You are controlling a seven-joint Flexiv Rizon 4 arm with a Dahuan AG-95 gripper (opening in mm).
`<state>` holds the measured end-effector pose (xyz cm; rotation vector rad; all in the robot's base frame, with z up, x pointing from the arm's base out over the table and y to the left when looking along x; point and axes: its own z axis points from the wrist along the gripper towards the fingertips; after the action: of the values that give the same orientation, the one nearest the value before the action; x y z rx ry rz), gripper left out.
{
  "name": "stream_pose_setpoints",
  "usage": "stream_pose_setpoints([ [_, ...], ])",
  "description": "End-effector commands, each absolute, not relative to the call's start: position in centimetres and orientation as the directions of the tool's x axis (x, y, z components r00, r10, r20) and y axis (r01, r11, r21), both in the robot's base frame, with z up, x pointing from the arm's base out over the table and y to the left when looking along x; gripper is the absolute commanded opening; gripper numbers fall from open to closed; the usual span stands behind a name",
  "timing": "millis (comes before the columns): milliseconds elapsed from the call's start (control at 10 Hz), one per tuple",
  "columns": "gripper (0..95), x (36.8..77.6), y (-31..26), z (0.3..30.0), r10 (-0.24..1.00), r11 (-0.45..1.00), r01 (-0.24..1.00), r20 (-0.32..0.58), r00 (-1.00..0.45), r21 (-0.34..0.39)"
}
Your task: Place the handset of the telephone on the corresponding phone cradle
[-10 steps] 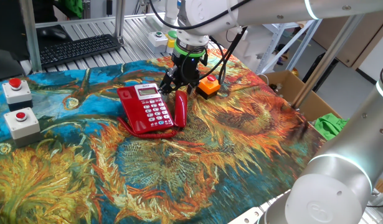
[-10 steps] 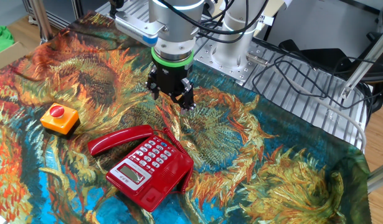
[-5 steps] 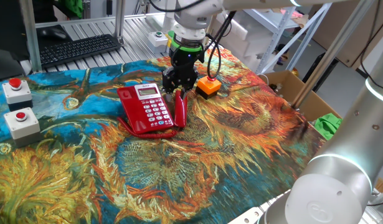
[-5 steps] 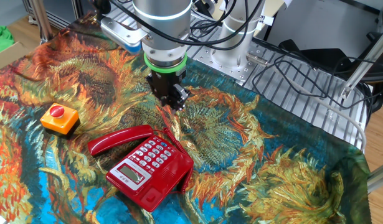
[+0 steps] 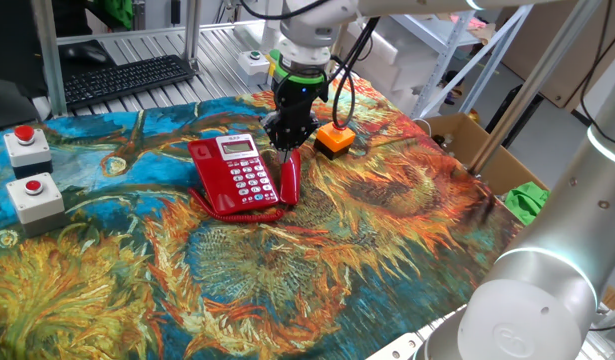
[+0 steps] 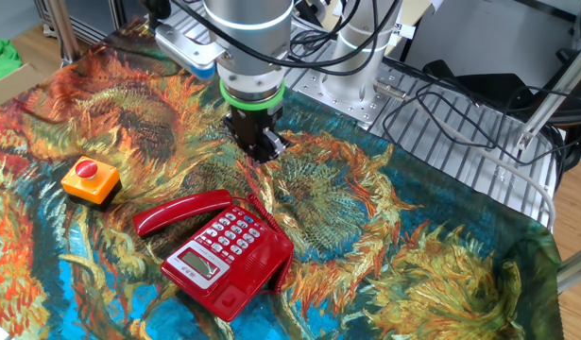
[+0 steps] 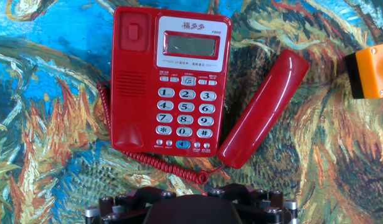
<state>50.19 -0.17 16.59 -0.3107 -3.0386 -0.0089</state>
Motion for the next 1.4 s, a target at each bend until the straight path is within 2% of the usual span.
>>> stream_pose_setpoints([
  [100,0.0,50.7,-0.5,15.6,0.243,0.97,0.241,0.059,-0.968,-0.039],
  [200,19.0,51.1,-0.6,14.8,0.294,0.955,0.291,0.052,-0.954,-0.053],
  [500,19.0,52.4,-1.3,12.7,0.377,0.925,0.374,0.042,-0.925,-0.066],
  [800,19.0,53.8,-2.4,11.3,0.408,0.911,0.404,0.036,-0.912,-0.082],
  [900,38.0,54.2,-2.9,11.0,0.419,0.906,0.415,0.036,-0.907,-0.081],
  [1400,38.0,56.1,-5.3,9.5,0.492,0.869,0.488,0.036,-0.87,-0.085],
])
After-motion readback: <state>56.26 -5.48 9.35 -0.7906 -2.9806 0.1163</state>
